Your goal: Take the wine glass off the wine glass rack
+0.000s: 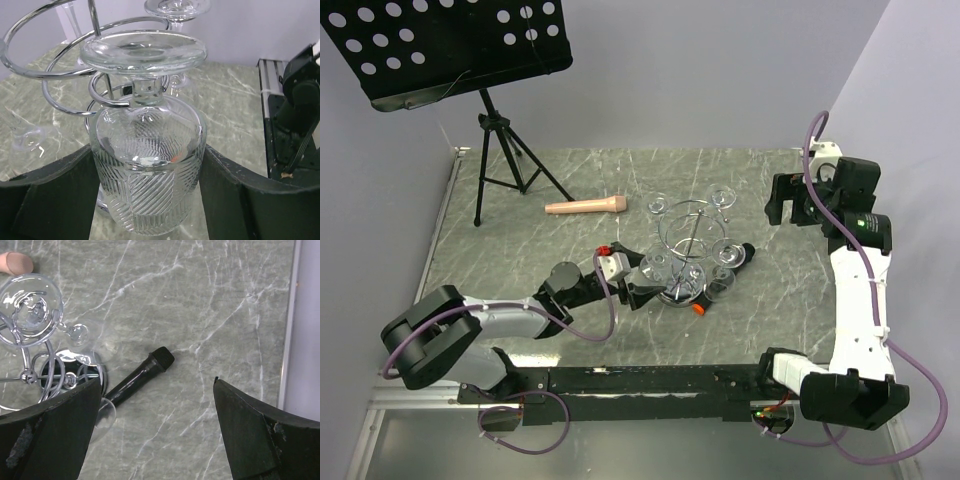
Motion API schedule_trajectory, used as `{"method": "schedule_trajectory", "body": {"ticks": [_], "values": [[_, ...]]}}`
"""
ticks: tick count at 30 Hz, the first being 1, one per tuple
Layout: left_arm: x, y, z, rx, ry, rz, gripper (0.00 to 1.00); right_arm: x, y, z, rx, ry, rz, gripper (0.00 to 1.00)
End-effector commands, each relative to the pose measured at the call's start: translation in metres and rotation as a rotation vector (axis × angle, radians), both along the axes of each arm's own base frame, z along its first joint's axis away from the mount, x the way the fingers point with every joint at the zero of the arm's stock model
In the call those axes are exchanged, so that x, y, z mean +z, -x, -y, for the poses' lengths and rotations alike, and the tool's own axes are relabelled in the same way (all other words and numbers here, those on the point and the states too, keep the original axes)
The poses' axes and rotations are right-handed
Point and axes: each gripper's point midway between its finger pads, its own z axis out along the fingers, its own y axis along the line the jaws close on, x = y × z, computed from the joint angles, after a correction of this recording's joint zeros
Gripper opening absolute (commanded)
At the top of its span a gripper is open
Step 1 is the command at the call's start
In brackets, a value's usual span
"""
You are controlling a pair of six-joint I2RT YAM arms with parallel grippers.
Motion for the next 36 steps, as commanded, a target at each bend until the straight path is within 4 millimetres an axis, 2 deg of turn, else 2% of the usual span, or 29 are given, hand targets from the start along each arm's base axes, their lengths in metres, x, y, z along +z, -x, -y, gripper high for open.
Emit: {"method": "schedule_trajectory", "body": {"ticks": [1,6,9,13,16,19,24,29,32,34,35,36], "values": [[0.056,-0.003,-0.004,0.052,0.202,0.032,0.01,0.013,-0.006,0.009,-0.01,0.055,0.041,0.99],[0.053,-0.004,-0.011,0.078,0.185,0.034,0.01,0.015,-0.007,0.01,-0.008,0.056,0.043,0.99],[0.042,-0.001,-0.027,0.085,0.151,0.026,0.01,0.014,-0.007,0.011,-0.014,0.059,0.05,0.99],[0.019,0.009,-0.055,0.113,0.037,0.119,0.01,0.006,-0.008,0.012,-0.019,0.048,0.039,0.99],[0.016,0.014,-0.065,0.123,0.029,0.111,0.01,0.004,-0.009,0.012,-0.019,0.049,0.031,0.99],[0.021,0.004,-0.078,0.203,0.035,0.062,0.01,0.012,-0.01,0.013,-0.016,0.062,0.044,0.99],[0.026,-0.032,-0.111,0.371,0.026,-0.179,0.01,0.036,-0.019,0.02,-0.036,0.094,0.106,0.99],[0.038,-0.062,-0.151,0.457,0.005,-0.385,0.01,0.082,-0.031,0.009,0.014,0.153,0.25,0.97],[0.048,-0.075,-0.167,0.467,-0.002,-0.483,0.01,0.111,-0.036,-0.011,0.084,0.232,0.366,0.97],[0.05,-0.079,-0.169,0.427,-0.007,-0.571,0.01,0.129,-0.038,-0.024,0.135,0.289,0.44,0.97],[0.052,-0.081,-0.169,0.403,-0.013,-0.615,0.01,0.138,-0.036,-0.045,0.201,0.301,0.479,0.97],[0.049,-0.079,-0.169,0.381,-0.023,-0.691,0.01,0.144,-0.036,-0.058,0.24,0.313,0.507,0.97]]}}
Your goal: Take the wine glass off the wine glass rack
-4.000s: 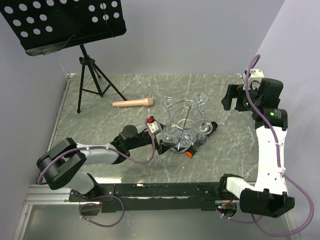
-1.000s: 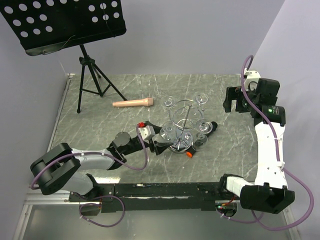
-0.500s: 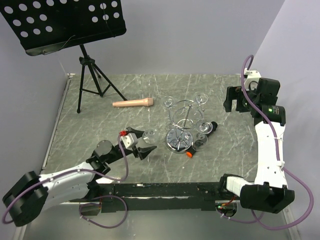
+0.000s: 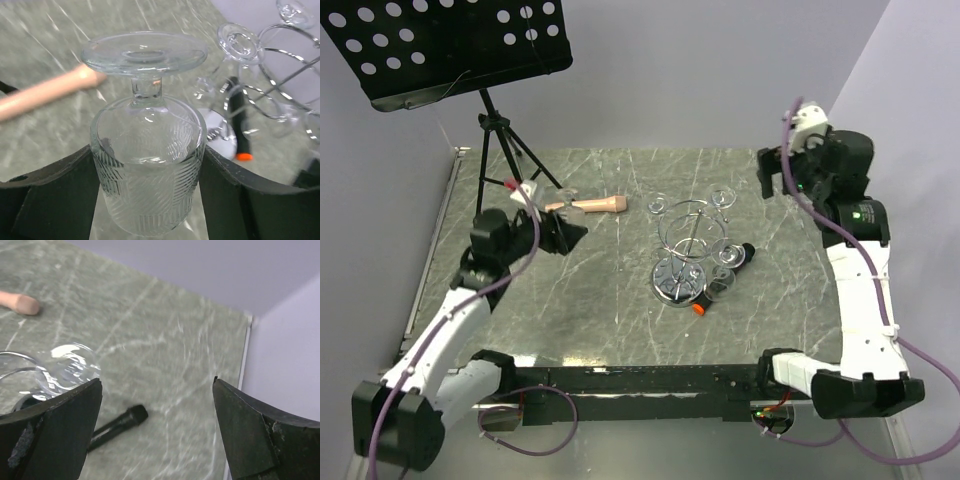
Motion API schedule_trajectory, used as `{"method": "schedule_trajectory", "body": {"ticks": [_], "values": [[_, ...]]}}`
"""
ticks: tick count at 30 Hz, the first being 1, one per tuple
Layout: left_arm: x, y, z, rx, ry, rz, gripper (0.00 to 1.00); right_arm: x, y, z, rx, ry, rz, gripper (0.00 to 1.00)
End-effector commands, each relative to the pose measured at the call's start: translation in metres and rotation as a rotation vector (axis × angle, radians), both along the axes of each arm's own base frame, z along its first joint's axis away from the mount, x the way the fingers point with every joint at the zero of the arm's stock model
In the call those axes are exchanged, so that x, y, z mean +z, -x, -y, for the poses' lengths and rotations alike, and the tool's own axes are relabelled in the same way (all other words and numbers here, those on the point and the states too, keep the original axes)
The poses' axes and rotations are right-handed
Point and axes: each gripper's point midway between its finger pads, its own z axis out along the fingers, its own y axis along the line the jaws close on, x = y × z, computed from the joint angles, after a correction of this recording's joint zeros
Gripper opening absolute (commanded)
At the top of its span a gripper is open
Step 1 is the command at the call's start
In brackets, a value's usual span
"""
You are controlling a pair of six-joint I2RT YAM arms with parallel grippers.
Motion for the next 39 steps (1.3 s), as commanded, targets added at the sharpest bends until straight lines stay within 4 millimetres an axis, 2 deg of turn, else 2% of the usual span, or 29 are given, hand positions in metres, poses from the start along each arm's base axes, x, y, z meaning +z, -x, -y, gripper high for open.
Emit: {"method": "schedule_trajectory", "body": {"ticks": [1,4,6,9,13,18,22,24,30,32,35,39], "values": [[0.01,0.016,0.014,-0.173,0.116,-0.263,0.01,0.069,0.002,-0.044,0.154,0.137,0.262,0.96],[0.002,0.014,0.016,-0.222,0.186,-0.442,0.01,0.073,0.009,-0.085,0.277,0.16,0.303,0.96],[-0.003,0.011,0.014,-0.214,0.243,-0.546,0.01,0.069,0.019,-0.118,0.382,0.166,0.307,0.95],[-0.009,0.008,0.011,-0.206,0.326,-0.676,0.01,0.062,0.033,-0.155,0.503,0.198,0.311,0.94],[-0.012,0.007,0.001,-0.206,0.408,-0.741,0.01,0.053,0.054,-0.206,0.644,0.219,0.31,0.89],[-0.025,0.0,-0.026,-0.102,0.538,-0.895,0.01,0.029,0.082,-0.274,0.791,0.215,0.28,0.84],[-0.03,0.0,-0.038,-0.066,0.817,-1.146,0.01,0.009,0.093,-0.32,0.834,0.199,0.253,0.78],[-0.029,-0.002,-0.039,-0.063,0.909,-1.208,0.01,-0.002,0.097,-0.343,0.851,0.18,0.215,0.75],[-0.023,-0.001,-0.04,-0.017,0.931,-1.239,0.01,-0.034,0.101,-0.396,0.868,0.066,0.043,0.68],[-0.026,0.002,-0.041,0.026,0.942,-1.278,0.01,-0.054,0.107,-0.413,0.895,0.063,-0.022,0.64],[-0.032,0.007,-0.041,0.082,0.958,-1.342,0.01,-0.07,0.111,-0.431,0.906,0.062,-0.053,0.57],[-0.032,0.014,-0.04,0.107,0.961,-1.36,0.01,-0.075,0.095,-0.442,0.826,0.052,-0.057,0.47]]}}
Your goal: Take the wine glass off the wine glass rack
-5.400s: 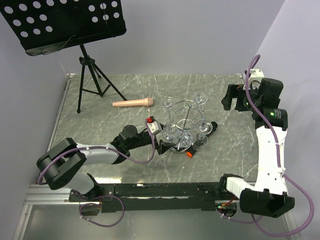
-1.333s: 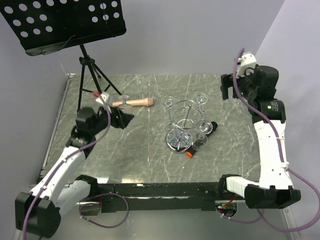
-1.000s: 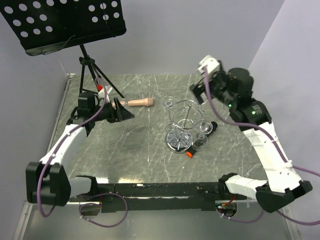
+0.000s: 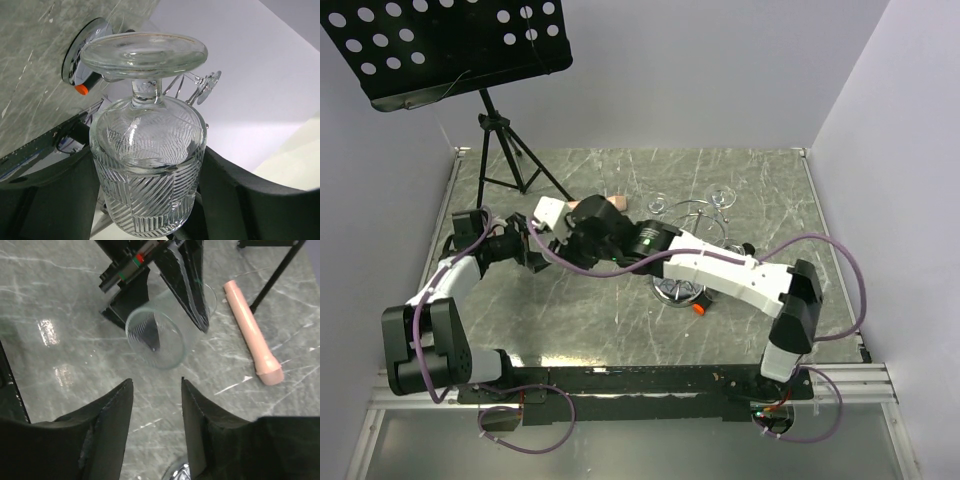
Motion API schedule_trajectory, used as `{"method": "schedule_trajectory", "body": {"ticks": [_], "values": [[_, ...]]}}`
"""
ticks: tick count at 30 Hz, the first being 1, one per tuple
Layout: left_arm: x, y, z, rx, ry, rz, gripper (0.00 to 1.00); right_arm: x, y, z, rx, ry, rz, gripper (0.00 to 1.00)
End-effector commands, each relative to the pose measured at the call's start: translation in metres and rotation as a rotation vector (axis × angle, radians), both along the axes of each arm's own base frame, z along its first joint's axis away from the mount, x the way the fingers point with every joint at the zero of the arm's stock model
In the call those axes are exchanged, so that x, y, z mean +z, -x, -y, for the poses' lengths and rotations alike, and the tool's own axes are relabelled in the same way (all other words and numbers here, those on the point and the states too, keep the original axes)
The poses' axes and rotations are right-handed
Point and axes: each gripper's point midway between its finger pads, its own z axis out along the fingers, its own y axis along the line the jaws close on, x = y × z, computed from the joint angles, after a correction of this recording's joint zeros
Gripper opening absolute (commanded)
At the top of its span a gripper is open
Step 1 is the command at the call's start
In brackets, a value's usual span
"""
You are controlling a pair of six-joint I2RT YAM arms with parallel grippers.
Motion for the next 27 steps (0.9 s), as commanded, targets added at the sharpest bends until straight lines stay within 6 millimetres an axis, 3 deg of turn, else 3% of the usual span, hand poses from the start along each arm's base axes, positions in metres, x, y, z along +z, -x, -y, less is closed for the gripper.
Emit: {"method": "schedule_trajectory", "body": {"ticks": [1,9,19,22,24,25,27], "values": [[0.024,0.006,0.001,0.01,0.013,-0.001,0.01,0.033,-0.013,-0.018,-0.1,-0.117,0.019,0.43],[0.029,0.009,0.0,0.016,0.021,-0.011,0.01,0.007,-0.026,-0.03,-0.161,-0.091,-0.01,0.42],[0.029,0.013,-0.001,0.021,0.026,-0.015,0.01,-0.009,-0.057,-0.041,-0.256,-0.078,0.018,0.41],[0.03,0.012,-0.002,0.025,0.029,-0.014,0.01,-0.014,-0.056,-0.044,-0.242,-0.079,-0.006,0.24],[0.028,0.01,-0.004,0.031,0.025,-0.013,0.01,-0.013,-0.054,-0.045,-0.227,-0.089,-0.021,0.06],[0.026,0.009,-0.005,0.036,0.017,-0.011,0.08,-0.013,-0.054,-0.045,-0.222,-0.093,-0.029,0.0],[0.021,0.006,-0.009,0.055,-0.003,-0.008,0.25,-0.011,-0.053,-0.045,-0.214,-0.102,-0.045,0.0]]}}
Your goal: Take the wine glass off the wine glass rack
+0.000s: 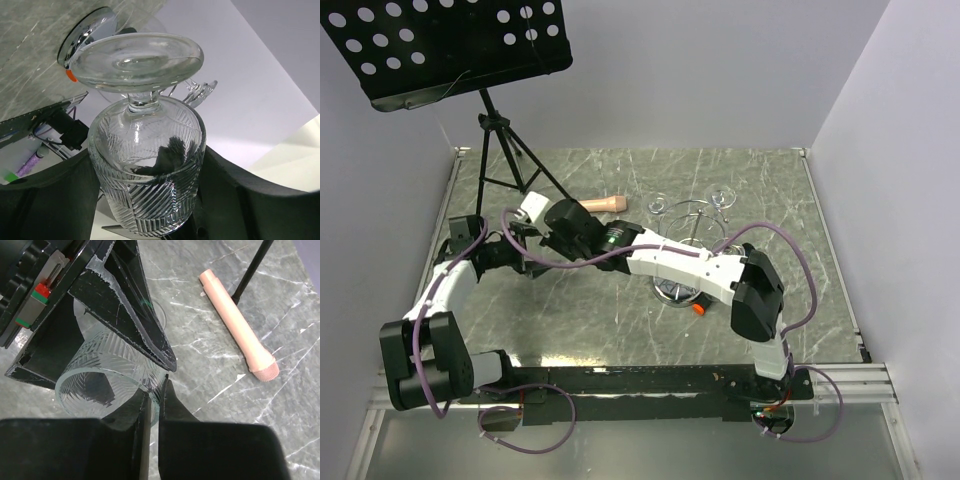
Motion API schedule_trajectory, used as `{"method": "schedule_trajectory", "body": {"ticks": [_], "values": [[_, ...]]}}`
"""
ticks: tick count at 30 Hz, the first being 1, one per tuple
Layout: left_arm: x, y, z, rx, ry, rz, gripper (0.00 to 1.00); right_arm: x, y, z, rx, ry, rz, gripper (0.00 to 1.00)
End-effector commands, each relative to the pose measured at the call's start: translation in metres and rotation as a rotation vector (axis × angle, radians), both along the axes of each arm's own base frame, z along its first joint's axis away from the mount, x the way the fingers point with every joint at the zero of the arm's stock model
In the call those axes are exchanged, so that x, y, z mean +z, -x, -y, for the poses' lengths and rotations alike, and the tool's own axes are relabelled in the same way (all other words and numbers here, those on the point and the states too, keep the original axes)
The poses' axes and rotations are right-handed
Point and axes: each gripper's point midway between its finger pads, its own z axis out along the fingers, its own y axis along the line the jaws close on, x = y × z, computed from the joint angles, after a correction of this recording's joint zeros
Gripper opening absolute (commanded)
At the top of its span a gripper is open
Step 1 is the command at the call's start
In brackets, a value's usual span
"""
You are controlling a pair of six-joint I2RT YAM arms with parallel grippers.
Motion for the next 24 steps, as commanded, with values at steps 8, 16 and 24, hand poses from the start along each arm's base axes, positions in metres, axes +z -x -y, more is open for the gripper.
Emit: {"method": "schedule_trajectory", "body": {"ticks": [8,16,24], "values": [[-0.006,-0.01,-0.022,0.037,-0.187,0.193,0.82,0.035,-0.016,-0.003,-0.057,-0.161,-0.06,0.0],[-0.012,-0.011,-0.063,0.062,-0.43,0.236,0.98,0.028,-0.027,0.013,-0.044,-0.061,-0.077,0.0],[-0.002,-0.018,-0.133,0.104,-0.929,0.284,0.99,-0.004,0.012,0.04,0.148,0.149,-0.146,0.0]]}}
